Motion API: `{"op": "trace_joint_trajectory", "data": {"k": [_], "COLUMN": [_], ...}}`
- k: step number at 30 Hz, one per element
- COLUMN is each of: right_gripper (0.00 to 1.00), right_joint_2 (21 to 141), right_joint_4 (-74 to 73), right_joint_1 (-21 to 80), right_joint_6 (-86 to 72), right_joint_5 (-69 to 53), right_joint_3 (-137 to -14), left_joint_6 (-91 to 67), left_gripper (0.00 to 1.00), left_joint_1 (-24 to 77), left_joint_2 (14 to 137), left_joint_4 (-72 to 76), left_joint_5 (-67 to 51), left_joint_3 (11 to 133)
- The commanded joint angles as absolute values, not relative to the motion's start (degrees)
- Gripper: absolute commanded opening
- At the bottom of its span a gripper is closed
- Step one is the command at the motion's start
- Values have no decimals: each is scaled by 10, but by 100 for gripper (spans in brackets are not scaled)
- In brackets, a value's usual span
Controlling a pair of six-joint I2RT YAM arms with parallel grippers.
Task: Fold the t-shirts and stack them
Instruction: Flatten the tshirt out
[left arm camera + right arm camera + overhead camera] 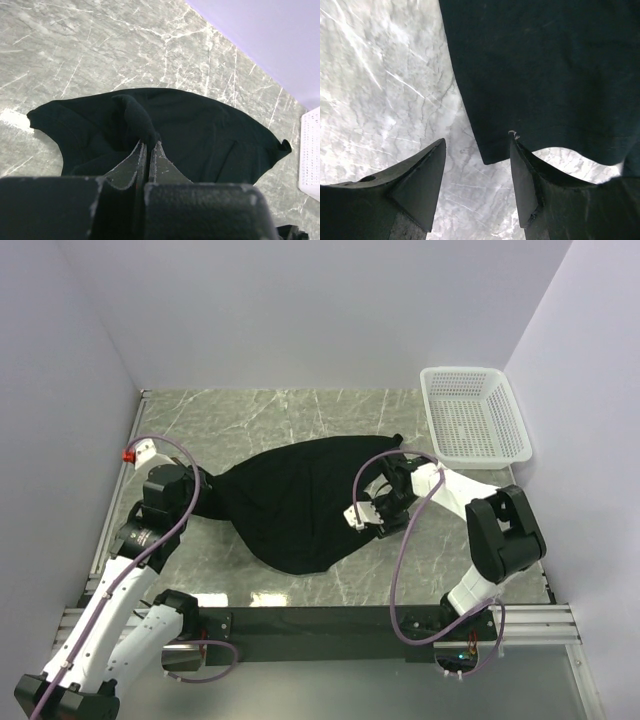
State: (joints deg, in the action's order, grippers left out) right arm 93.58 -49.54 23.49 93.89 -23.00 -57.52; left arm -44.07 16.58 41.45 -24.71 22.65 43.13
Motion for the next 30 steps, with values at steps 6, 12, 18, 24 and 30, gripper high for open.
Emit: {"op": "trace_joint_trajectory", "data": {"k": [6,12,18,24,30], "right_gripper": [59,46,19,0,0], "right_joint_2": [958,972,965,915,840], "right_joint_4": [-438,-420,-410,-431,-523], "right_joint_1": [239,252,259,234,145], "right_joint_6": [940,907,891,812,685], "right_joint_5": [-186,-176,-178,-245,-401], "right_joint_3": [-555,-561,-546,-569,-756], "left_joint_6": [-450,-446,-446,-439,-390], "left_gripper": [0,0,0,0,0], "left_joint_1": [163,163,163,162,162], "left_joint_2": [399,400,396,387,375], "left_joint_4": [-228,-229,-229,-237,-248], "left_joint_5": [221,222,222,229,258], "left_joint_3": [433,436,438,446,489]}}
